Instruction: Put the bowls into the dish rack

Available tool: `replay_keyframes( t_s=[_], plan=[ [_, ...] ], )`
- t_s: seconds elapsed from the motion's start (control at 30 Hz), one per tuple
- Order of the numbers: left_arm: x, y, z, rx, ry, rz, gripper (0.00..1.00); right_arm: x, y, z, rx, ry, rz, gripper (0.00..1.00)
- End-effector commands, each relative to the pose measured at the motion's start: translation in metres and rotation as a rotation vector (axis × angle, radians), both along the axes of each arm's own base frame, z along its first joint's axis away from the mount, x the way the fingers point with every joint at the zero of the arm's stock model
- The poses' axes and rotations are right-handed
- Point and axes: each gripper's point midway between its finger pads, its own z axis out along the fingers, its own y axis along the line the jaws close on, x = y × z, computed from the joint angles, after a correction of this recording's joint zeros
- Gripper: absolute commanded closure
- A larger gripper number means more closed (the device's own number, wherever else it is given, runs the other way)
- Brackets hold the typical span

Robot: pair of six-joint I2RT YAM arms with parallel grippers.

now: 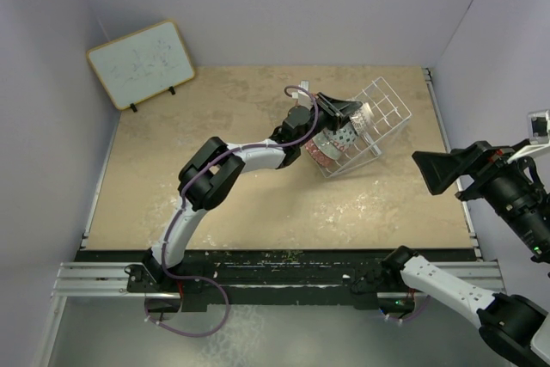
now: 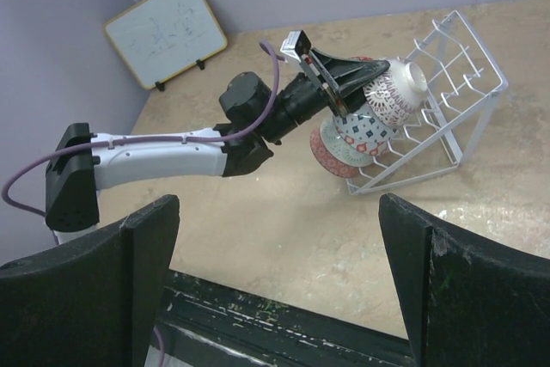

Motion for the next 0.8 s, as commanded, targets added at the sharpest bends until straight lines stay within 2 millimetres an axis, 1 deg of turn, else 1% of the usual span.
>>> replay_keyframes(
  t_s=[0.0, 0.2, 0.3, 0.33, 0.37, 0.43, 0.47, 0.77],
  plan=[
    [-0.002, 0.015, 0.069, -0.124, -0.099, 0.025, 0.74, 0.003, 0.000, 0.008, 0.028, -0.023, -0.013, 0.00],
    [0.000, 0.011, 0.071, -0.131, -0.113, 0.018, 0.72, 0.004, 0.000, 0.007, 0.026, -0.020, -0.014, 0.00],
    [0.002, 0.012, 0.075, -0.145, -0.129, 0.028, 0.72, 0.004, 0.000, 0.007, 0.024, -0.020, -0.018, 0.00],
    [0.003, 0.012, 0.077, -0.155, -0.139, 0.030, 0.74, 0.004, -0.001, 0.007, 0.025, -0.020, -0.019, 0.00],
    [0.003, 0.012, 0.078, -0.166, -0.144, 0.031, 0.79, 0.005, 0.000, 0.007, 0.024, -0.018, -0.018, 0.00],
    [0.003, 0.010, 0.079, -0.182, -0.149, 0.026, 0.96, 0.005, -0.001, 0.006, 0.023, -0.017, -0.020, 0.00],
    [0.003, 0.010, 0.079, -0.188, -0.151, 0.024, 1.00, 0.005, -0.001, 0.006, 0.023, -0.016, -0.021, 0.00],
    [0.004, 0.010, 0.078, -0.202, -0.169, 0.021, 1.00, 0.005, -0.001, 0.004, 0.023, -0.013, -0.023, 0.00]
  ],
)
